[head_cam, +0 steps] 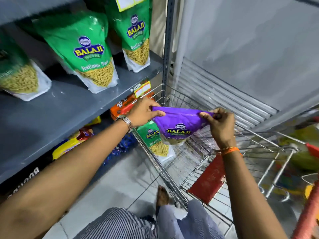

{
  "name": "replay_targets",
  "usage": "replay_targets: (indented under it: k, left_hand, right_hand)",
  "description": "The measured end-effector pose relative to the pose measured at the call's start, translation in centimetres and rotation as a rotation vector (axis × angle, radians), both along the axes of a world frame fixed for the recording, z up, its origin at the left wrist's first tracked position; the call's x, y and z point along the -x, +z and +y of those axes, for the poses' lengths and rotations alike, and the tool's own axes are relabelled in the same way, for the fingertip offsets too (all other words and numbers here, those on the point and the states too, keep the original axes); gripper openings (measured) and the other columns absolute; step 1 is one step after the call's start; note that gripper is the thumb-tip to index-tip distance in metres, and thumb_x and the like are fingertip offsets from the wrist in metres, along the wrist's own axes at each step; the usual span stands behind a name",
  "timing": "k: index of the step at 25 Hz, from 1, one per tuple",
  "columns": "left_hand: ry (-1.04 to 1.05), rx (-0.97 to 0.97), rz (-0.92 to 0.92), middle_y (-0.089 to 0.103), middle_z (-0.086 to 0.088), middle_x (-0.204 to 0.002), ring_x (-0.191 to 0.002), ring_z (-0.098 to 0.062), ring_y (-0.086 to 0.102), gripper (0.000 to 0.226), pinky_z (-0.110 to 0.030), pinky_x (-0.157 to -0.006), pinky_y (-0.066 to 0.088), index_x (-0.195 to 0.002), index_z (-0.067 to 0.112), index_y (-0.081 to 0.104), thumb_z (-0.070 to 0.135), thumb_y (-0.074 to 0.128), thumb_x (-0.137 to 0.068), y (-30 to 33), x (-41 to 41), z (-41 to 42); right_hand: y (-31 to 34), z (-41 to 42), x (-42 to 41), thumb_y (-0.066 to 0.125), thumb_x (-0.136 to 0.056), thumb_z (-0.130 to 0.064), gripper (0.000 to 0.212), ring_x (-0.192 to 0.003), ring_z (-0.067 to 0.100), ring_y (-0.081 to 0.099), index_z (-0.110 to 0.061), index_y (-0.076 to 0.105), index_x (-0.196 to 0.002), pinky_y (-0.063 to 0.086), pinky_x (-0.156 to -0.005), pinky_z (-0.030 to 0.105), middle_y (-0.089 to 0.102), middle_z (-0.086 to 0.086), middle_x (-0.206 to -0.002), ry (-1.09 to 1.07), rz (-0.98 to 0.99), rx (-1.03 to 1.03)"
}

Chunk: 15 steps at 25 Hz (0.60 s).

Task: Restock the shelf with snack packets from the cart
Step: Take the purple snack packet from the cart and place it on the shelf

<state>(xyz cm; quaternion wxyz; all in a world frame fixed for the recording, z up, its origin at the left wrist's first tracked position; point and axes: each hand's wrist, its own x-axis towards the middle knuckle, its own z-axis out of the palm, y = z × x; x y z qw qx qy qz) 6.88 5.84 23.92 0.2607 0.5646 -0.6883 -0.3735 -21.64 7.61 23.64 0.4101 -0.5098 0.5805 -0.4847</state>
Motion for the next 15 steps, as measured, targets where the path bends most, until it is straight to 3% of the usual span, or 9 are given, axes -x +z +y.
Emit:
replay_targets:
  k: [3,5,9,11,13,15]
  left_hand:
    - [0.183,0.081,0.068,0.038,0.013,-0.037,-0.036,0.000,0.028,0.021,-0.015,-0.039,0.018,-0.063,0.024,0.074,0.040,0.078,-0.076,3.5,-3.0,1.2]
    - [0.310,0.132,0.162,0.041,0.015,-0.044,-0.047,0.003,0.030,0.026,-0.020,-0.047,0.025,-0.058,0.020,0.069,0.036,0.080,-0.075,5.8,-5.4,2.5]
    - [0.526,0.175,0.422,0.064,-0.004,-0.072,-0.070,-0.011,0.051,0.022,-0.028,-0.063,0.041,-0.086,-0.011,0.074,0.010,0.078,-0.080,9.1,-9.9,6.2]
    - [0.611,0.214,0.489,0.074,0.003,-0.073,-0.071,-0.009,0.062,0.009,-0.026,-0.070,0.052,-0.089,0.000,0.076,0.005,0.075,-0.081,10.2,-12.5,8.7]
    - [0.723,0.264,0.539,0.076,0.010,-0.070,-0.073,-0.012,0.065,0.008,-0.032,-0.078,0.053,-0.084,0.011,0.076,0.004,0.075,-0.082,11.0,-15.3,11.0]
    - [0.853,0.325,0.594,0.076,-0.001,-0.075,-0.077,-0.016,0.062,0.010,-0.037,-0.078,0.049,-0.081,0.013,0.076,0.003,0.074,-0.083,11.9,-18.6,13.8]
  right_hand:
    - [3.2,-2.0,-3.6,0.084,-0.072,-0.002,0.031,-0.046,-0.009,0.047,-0.012,0.056,-0.064,0.038,-0.048,0.010,0.060,-0.019,-0.046,0.028,-0.104,0.117]
    - [5.4,-3.0,-6.9,0.083,-0.070,0.003,0.033,-0.047,-0.011,0.049,-0.013,0.055,-0.063,0.040,-0.050,0.008,0.062,-0.019,-0.047,0.052,-0.182,0.197]
    - [8.6,-4.1,-14.0,0.083,-0.070,0.003,0.031,-0.049,-0.011,0.056,-0.021,0.065,-0.062,0.045,-0.052,0.008,0.068,-0.018,-0.051,0.176,-0.271,0.276]
    - [9.6,-4.1,-18.0,0.083,-0.070,0.003,0.025,-0.052,-0.008,0.060,-0.017,0.069,-0.065,0.048,-0.054,0.010,0.070,-0.017,-0.054,0.261,-0.296,0.287]
    - [10.6,-3.7,-22.2,0.084,-0.069,0.004,0.027,-0.055,-0.005,0.064,-0.018,0.070,-0.063,0.050,-0.057,0.012,0.072,-0.015,-0.056,0.337,-0.324,0.300]
    - [11.6,-2.9,-27.1,0.083,-0.068,0.006,0.030,-0.057,-0.003,0.066,-0.019,0.071,-0.059,0.052,-0.060,0.013,0.073,-0.014,-0.058,0.465,-0.346,0.318]
